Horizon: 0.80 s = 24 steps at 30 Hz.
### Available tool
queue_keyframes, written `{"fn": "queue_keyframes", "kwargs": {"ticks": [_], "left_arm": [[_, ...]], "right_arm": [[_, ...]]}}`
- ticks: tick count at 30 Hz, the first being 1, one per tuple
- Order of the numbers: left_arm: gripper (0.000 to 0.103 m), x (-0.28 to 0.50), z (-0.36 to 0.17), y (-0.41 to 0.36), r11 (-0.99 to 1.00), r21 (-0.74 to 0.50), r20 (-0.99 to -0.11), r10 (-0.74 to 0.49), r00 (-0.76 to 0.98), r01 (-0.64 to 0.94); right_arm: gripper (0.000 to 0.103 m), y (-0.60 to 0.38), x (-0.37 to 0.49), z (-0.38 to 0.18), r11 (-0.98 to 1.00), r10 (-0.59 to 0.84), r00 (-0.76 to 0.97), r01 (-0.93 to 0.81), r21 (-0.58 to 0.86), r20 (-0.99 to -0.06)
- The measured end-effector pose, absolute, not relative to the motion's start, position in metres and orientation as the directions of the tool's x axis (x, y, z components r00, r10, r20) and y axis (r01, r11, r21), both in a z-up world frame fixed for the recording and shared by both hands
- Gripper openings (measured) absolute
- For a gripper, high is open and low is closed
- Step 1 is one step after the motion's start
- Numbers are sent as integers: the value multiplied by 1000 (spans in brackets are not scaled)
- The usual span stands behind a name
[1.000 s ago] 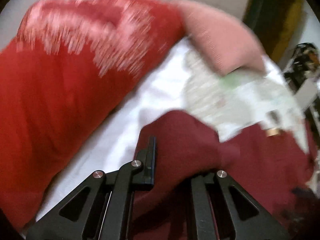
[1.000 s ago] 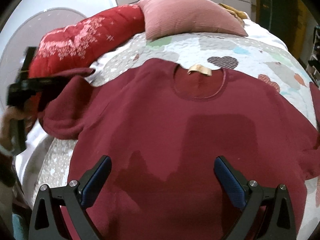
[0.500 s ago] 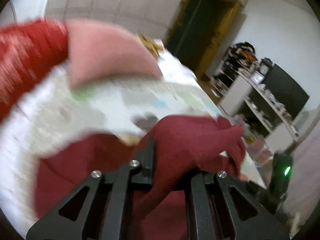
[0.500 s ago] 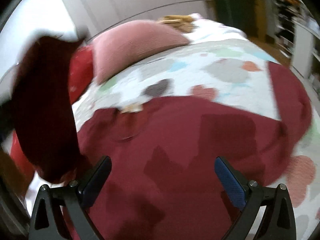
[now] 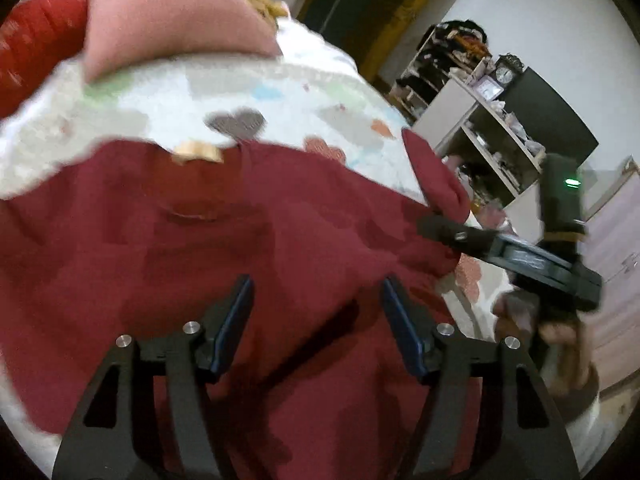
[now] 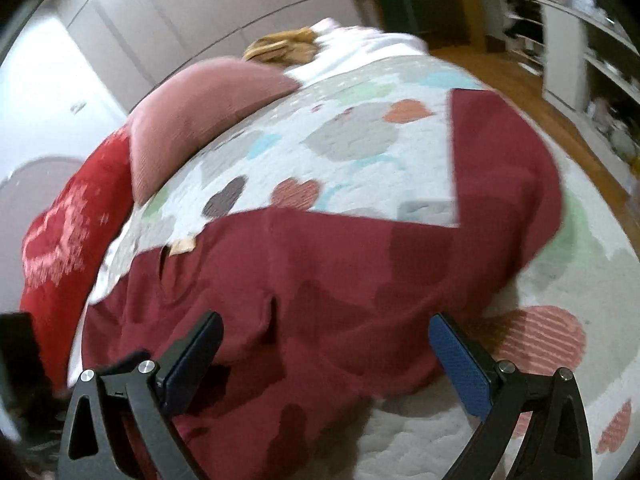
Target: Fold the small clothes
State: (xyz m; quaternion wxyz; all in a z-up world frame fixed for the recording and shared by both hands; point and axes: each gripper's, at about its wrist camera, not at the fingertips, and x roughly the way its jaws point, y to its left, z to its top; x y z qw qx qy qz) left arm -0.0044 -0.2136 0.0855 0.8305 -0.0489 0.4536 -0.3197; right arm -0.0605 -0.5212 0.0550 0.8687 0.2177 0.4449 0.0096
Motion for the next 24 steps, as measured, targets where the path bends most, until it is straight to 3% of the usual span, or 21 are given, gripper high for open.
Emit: {"fn": "queue_keyframes", "kwargs": {"ticks": [7,10,12,13,17,22,23,24], "left_arm": [[66,-24,94,-142,932,-74,-722,-296,626,355],[66,-16,67,-118,965,-59,-768,-209,605,257],[66,-15,50,-103,978,-62,-785,-171,595,199],[66,-15,42,-95,984,-68,-794,-154,589,166],[66,-14,20,-78,986,-133,-813,-168,557,103],[68,-18,17,-74,980,-175,-803,-200,561,99],[68,-19,17,-73,979,-179,-802,-203,562,97],[68,-19,17,-73,978,-183,-801,-205,562,96]], "right_arm": [[102,-484,-48,52,946,237,583,44,321,-777],[101,-471,-33,45,966,203,570,15,257,-796],[89,-462,-23,43,976,196,563,-36,213,-803],[87,-456,-18,43,982,182,562,-67,175,-807],[87,-435,0,40,975,172,554,-212,62,-815],[85,-427,11,18,955,182,481,-294,38,-858],[79,-429,11,18,954,196,484,-294,52,-853],[63,-430,9,18,952,214,487,-300,67,-847]]}}
